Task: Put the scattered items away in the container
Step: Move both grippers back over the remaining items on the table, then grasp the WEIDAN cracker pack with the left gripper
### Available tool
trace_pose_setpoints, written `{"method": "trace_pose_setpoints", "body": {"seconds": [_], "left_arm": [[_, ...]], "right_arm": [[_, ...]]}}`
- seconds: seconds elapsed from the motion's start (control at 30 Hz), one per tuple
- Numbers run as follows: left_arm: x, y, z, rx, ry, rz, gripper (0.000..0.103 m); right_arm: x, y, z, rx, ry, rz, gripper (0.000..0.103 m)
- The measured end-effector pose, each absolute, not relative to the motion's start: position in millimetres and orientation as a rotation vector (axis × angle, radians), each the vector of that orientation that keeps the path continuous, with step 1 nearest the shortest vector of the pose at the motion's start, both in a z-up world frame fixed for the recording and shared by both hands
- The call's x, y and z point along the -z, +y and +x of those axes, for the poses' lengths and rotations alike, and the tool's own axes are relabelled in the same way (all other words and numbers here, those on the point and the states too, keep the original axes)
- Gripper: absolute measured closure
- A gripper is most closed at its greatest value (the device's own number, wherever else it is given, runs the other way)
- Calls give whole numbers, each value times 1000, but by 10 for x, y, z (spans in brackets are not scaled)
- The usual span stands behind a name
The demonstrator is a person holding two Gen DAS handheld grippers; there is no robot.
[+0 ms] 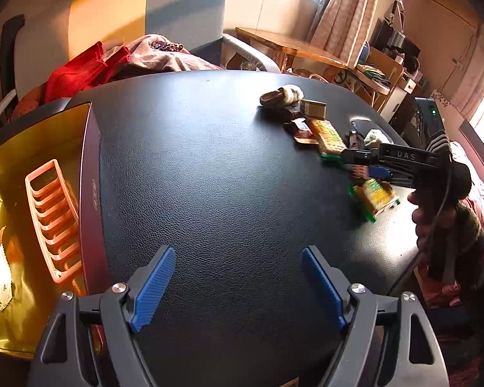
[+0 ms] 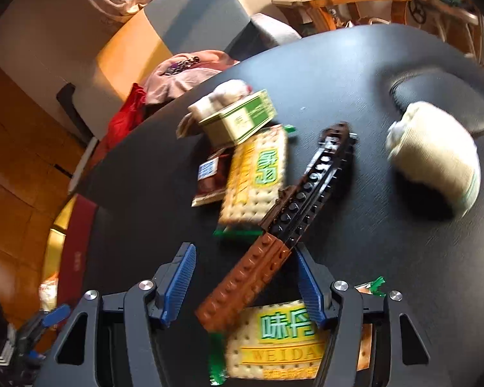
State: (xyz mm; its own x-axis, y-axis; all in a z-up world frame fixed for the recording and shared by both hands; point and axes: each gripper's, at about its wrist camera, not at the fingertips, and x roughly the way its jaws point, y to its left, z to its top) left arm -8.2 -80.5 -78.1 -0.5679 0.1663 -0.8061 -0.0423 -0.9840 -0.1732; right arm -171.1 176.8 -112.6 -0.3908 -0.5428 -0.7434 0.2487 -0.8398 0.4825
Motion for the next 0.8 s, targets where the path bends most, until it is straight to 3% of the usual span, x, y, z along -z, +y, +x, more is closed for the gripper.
{"method": "trace_pose_setpoints", "body": {"seconds": [0.23, 0.8], "left_arm": [[693, -520, -62, -2586, -122, -1302, 21], [528, 909, -609, -2189, 282, -1075, 21]], "right_arm": [[957, 1727, -1291, 2131, -490, 1290, 39], [859, 3162, -720, 2384, -890, 1200, 26]]}}
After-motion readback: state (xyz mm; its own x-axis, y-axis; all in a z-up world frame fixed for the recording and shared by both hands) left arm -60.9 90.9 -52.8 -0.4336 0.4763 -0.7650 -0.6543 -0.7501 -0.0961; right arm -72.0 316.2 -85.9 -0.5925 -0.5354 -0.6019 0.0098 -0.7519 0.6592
